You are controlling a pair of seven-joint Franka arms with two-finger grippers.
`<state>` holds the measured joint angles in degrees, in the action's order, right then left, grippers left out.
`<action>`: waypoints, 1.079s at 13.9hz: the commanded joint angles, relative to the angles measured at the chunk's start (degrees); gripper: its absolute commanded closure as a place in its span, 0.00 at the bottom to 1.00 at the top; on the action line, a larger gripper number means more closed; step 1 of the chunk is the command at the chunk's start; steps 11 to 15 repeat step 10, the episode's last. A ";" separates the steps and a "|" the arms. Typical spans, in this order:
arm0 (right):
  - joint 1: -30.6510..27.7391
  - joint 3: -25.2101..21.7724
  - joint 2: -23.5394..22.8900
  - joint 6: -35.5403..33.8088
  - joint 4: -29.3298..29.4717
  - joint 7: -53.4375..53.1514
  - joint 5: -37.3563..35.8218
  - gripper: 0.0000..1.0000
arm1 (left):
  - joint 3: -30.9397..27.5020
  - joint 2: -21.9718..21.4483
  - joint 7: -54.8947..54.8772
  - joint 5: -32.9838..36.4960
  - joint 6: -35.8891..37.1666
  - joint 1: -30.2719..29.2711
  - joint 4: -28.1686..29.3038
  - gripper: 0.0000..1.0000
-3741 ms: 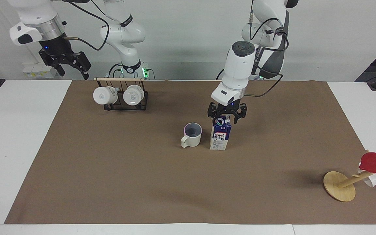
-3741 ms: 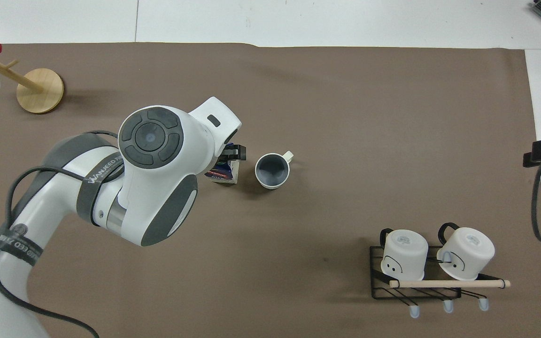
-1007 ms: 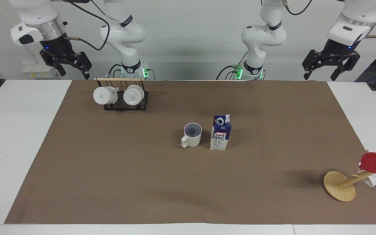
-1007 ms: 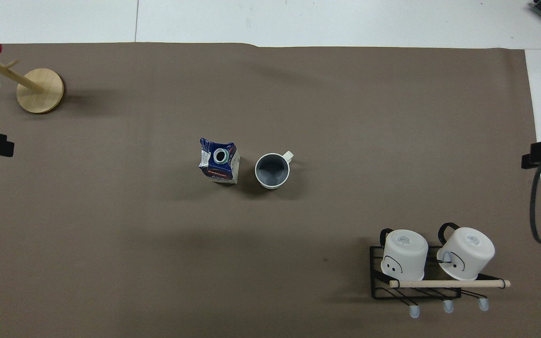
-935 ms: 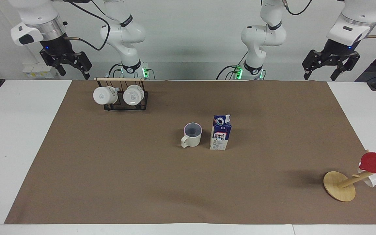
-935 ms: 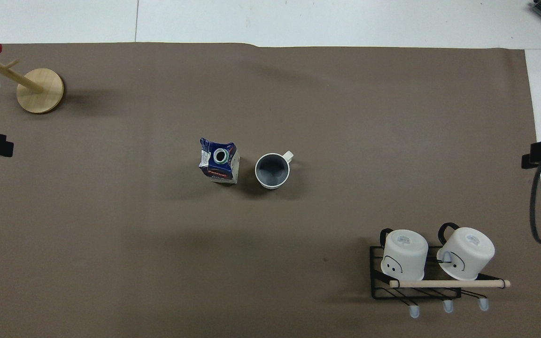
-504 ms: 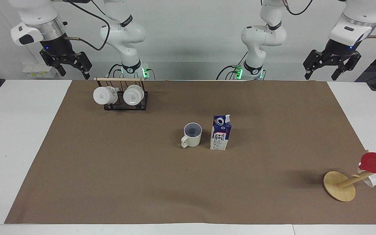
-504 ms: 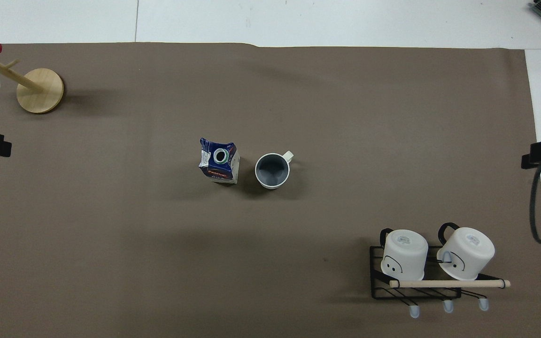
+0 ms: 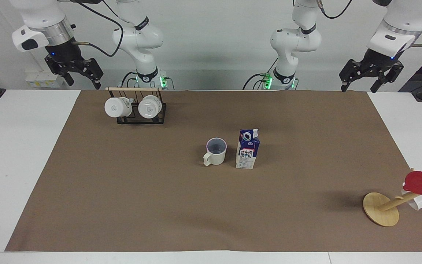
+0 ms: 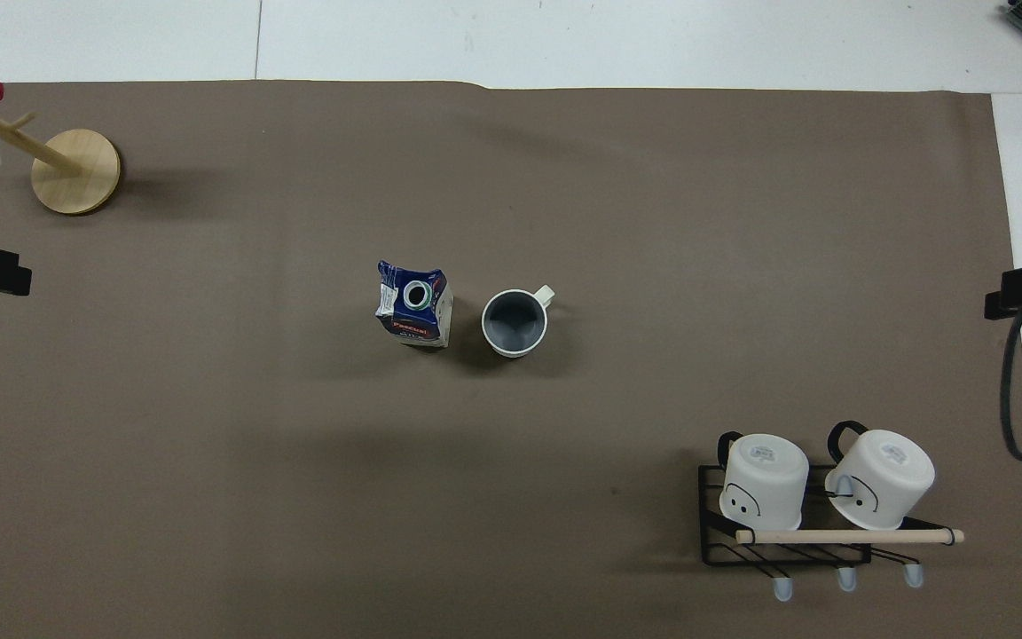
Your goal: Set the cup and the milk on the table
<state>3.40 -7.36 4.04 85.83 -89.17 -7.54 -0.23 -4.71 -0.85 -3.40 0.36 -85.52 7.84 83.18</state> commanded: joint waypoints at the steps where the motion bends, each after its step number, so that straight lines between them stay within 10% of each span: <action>1: -0.15 0.07 1.50 0.92 -1.88 1.21 0.31 0.00 | 0.40 0.15 -0.91 -0.98 0.62 -1.07 -1.09 0.00; 15: -0.15 0.07 1.94 1.01 -2.59 1.04 0.23 0.00 | 0.40 -0.55 -1.17 -0.80 2.38 -0.98 -0.38 0.00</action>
